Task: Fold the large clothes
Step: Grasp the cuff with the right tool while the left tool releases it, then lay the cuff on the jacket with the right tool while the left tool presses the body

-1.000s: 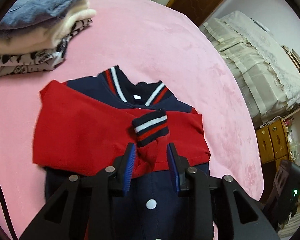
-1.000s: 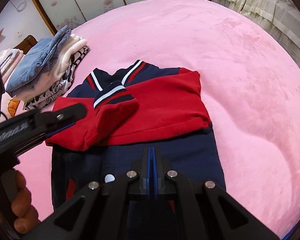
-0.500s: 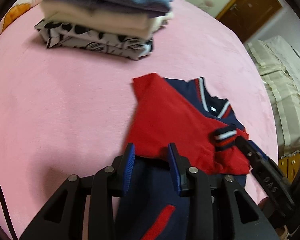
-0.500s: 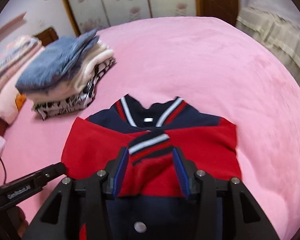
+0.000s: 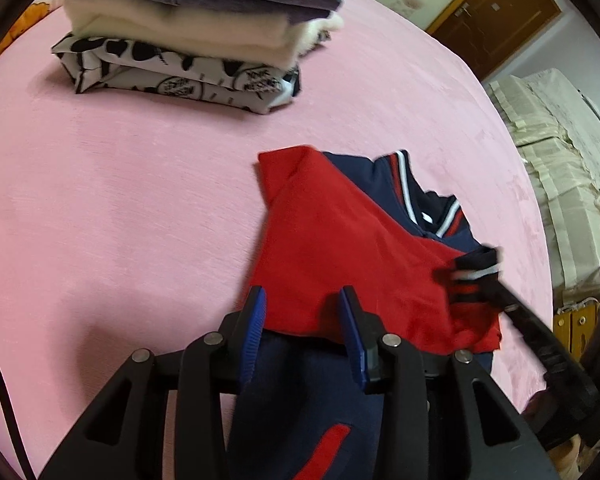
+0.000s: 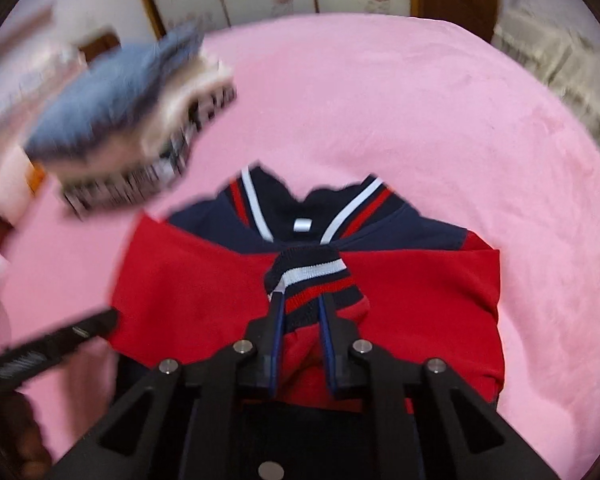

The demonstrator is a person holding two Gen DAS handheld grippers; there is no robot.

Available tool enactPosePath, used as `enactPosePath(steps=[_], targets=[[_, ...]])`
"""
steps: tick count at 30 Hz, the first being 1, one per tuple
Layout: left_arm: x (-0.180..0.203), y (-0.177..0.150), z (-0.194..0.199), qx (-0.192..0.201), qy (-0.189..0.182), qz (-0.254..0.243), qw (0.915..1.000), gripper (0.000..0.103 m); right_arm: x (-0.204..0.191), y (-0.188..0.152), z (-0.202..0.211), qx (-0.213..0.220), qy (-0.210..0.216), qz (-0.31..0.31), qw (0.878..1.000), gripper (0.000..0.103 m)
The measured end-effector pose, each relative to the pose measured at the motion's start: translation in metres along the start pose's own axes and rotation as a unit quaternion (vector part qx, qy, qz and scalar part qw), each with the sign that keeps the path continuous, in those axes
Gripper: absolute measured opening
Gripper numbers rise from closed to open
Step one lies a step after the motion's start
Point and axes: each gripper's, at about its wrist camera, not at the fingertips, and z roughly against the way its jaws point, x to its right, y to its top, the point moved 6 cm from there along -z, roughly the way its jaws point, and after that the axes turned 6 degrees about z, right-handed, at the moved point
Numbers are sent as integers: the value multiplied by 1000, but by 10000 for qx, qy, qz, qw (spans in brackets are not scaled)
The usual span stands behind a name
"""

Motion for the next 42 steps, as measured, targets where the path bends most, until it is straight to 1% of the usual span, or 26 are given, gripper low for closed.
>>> enactPosePath(steps=[2,3,4,6,7,8,10,11,13,15,17,19,22,25,29,31,32,34,36,37,38,39,40,42], targets=[[6,-5,-3,-115,-92,-66,9999,36,22,-1,18,248,169,-263,9992,16],[9,-7,-4,-166,-130,-104,9997,36,32,-4,21,230,182,-373,9989,18],[13,-12,-7,-256,-172,-180,9994,36,48,-11,21,81,14,-510,9987,20],[21,-21,-11,-424,-217,-343,9983,36,75,-27,19,-256,-515,-657,9962,21],[24,-25,-12,-494,-245,-408,9976,36,84,-35,18,-425,-650,-727,9943,21],[27,-28,-13,-545,-271,-461,9971,36,93,-42,20,-549,-690,-848,9925,21],[32,-34,-13,-607,-281,-572,9961,36,97,-44,24,-543,-622,-955,9920,22],[34,-36,-13,-608,-275,-625,9958,36,95,-43,28,-504,-566,-954,9926,25],[35,-36,-11,-589,-258,-688,9956,36,88,-37,33,-404,-532,-924,9935,49],[36,-35,-8,-543,-250,-712,9957,36,81,-28,35,-297,-445,-989,9937,56],[36,-31,-4,-470,-241,-714,9961,36,78,-20,34,-289,-318,-1198,9919,56],[35,-27,0,-405,-242,-710,9964,36,83,-15,30,-372,-236,-1484,9879,56],[31,-19,4,-286,-204,-671,9971,36,87,-14,9,-888,-369,-1809,9788,56],[25,-14,8,-220,-192,-572,9979,36,90,-18,-6,-1276,-284,-2043,9701,56],[18,-11,10,-182,-204,-480,9985,36,91,-27,-17,-1695,99,-2380,9563,56],[19,-11,9,-168,-187,-490,9985,36,92,-32,-23,-1897,471,-2700,9428,56],[18,-10,8,-161,-179,-502,9985,36,95,-36,-26,-1989,632,-2927,9332,56],[18,-8,8,-133,-159,-530,9984,37,99,-39,-29,-2055,743,-3139,9240,56],[18,-6,8,-119,-158,-550,9983,37,103,-39,-32,-2113,890,-3257,9173,56],[18,-5,8,-112,-158,-553,9983,37,103,-39,-33,-2127,930,-3242,9171,46],[19,-4,8,-100,-159,-568,9982,37,101,-38,-34,-2153,977,-3130,9199,39],[19,-3,7,-90,-159,-586,9981,37,99,-37,-34,-2193,1019,-2932,9250,25],[19,-1,7,-79,-159,-608,9980,37,97,-35,-32,-2198,1002,-2690,9323,17],[20,0,6,-69,-156,-631,9979,37,91,-29,-25,-2008,1022,-2074,9520,13]])
